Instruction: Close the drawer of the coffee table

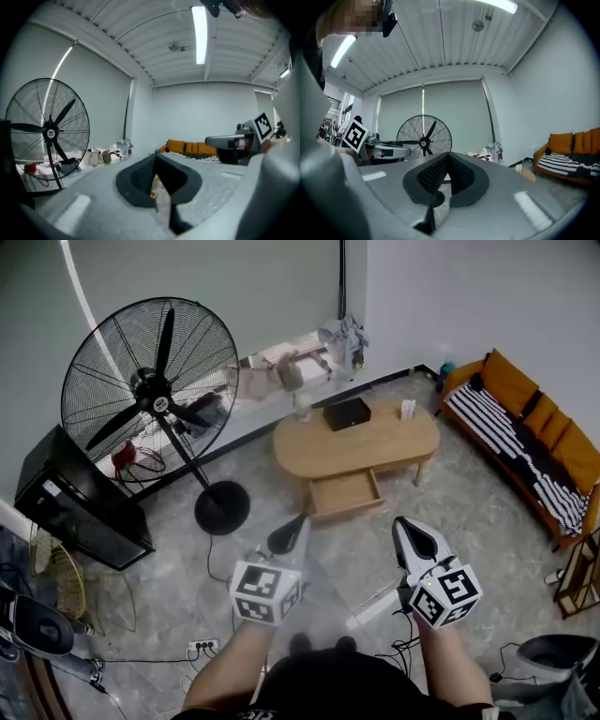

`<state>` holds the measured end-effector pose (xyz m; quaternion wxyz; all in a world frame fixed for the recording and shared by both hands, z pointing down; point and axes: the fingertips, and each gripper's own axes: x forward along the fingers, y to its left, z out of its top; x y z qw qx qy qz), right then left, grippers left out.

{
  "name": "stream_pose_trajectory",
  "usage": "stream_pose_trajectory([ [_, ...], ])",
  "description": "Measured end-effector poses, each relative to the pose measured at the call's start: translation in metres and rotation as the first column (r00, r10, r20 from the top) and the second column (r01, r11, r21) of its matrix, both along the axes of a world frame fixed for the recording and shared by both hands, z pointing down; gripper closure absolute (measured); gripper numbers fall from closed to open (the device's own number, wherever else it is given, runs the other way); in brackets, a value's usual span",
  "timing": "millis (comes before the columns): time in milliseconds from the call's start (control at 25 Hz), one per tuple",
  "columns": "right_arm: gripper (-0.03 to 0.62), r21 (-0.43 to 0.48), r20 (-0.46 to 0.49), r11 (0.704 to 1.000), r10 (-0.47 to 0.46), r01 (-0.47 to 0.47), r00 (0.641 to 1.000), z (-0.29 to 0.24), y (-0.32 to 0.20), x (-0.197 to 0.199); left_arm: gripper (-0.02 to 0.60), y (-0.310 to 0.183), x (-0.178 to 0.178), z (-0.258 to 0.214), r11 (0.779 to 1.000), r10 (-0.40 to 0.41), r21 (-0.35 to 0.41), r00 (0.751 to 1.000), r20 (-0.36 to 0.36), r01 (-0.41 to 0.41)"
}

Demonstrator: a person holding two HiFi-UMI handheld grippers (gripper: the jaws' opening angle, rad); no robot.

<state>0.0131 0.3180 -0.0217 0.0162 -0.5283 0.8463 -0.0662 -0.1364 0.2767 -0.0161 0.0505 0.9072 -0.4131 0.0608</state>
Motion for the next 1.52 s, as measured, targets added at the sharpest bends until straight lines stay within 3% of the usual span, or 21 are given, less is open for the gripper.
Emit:
stream_pose_trajectory([
  [360,0.591,-0.051,0.024,0.998,-0.019,0.021,1.0,0.018,-0.007,0.046,0.578,-0.011,0.04,0.01,0.999,-0.051,-0.017,0.999,-0.006,0.051],
  [800,0.591,-0.081,0.032,0.996,-0.046,0.049,0.998,0.041,-0.058,0.06,0.578,-0.062,0.06,0.037,0.997,-0.063,-0.048,0.998,-0.024,0.062],
  [1040,0.591,-0.127,0.026,0.991,-0.044,0.047,0.999,0.059,-0.122,0.067,0.578,-0.129,0.069,0.061,0.995,-0.064,-0.079,0.997,-0.037,0.061],
  [1520,0.591,-0.187,-0.006,0.981,-0.047,0.045,0.999,0.085,-0.298,0.08,0.578,-0.303,0.081,0.085,0.994,-0.059,-0.093,0.998,-0.038,0.055],
])
